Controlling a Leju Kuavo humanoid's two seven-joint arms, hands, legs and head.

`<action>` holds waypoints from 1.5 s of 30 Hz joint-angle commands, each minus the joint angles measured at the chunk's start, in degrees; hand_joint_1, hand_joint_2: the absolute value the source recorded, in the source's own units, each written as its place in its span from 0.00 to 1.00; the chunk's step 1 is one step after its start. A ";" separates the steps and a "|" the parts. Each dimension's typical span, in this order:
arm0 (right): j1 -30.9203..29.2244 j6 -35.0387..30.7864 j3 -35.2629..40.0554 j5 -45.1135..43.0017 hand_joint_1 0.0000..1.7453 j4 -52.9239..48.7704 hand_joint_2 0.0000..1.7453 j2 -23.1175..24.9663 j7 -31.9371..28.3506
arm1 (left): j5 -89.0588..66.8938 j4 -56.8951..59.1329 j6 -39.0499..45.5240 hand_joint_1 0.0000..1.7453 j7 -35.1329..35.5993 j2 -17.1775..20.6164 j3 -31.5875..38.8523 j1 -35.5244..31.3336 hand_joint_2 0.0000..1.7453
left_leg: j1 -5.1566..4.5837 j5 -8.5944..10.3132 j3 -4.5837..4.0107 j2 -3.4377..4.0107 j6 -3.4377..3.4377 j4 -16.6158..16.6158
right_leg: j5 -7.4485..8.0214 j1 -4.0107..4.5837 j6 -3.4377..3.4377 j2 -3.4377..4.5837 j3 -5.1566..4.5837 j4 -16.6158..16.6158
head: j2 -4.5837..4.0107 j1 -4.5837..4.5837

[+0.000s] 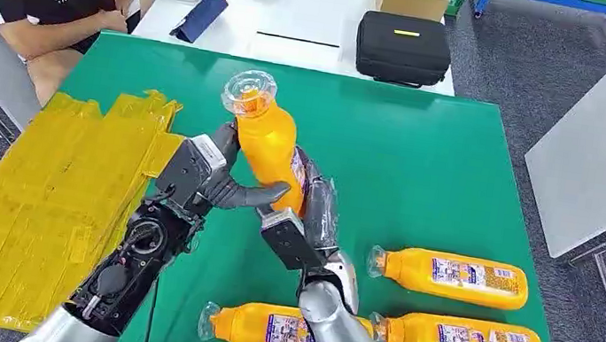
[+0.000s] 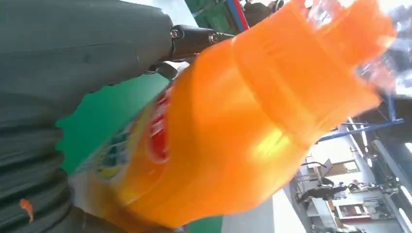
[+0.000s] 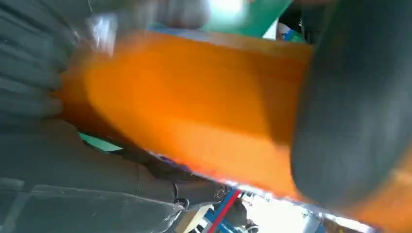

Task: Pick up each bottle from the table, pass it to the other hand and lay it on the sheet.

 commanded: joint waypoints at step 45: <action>4.52 -3.77 -0.46 6.06 0.00 -13.99 1.00 -2.99 3.99 | 7.55 2.22 3.92 1.00 -1.52 1.47 4.37 -2.32 1.00 | 0.05 -0.15 0.25 0.00 -0.16 0.02 | -0.16 0.07 -0.15 -0.13 0.29 0.01 | 0.00 0.00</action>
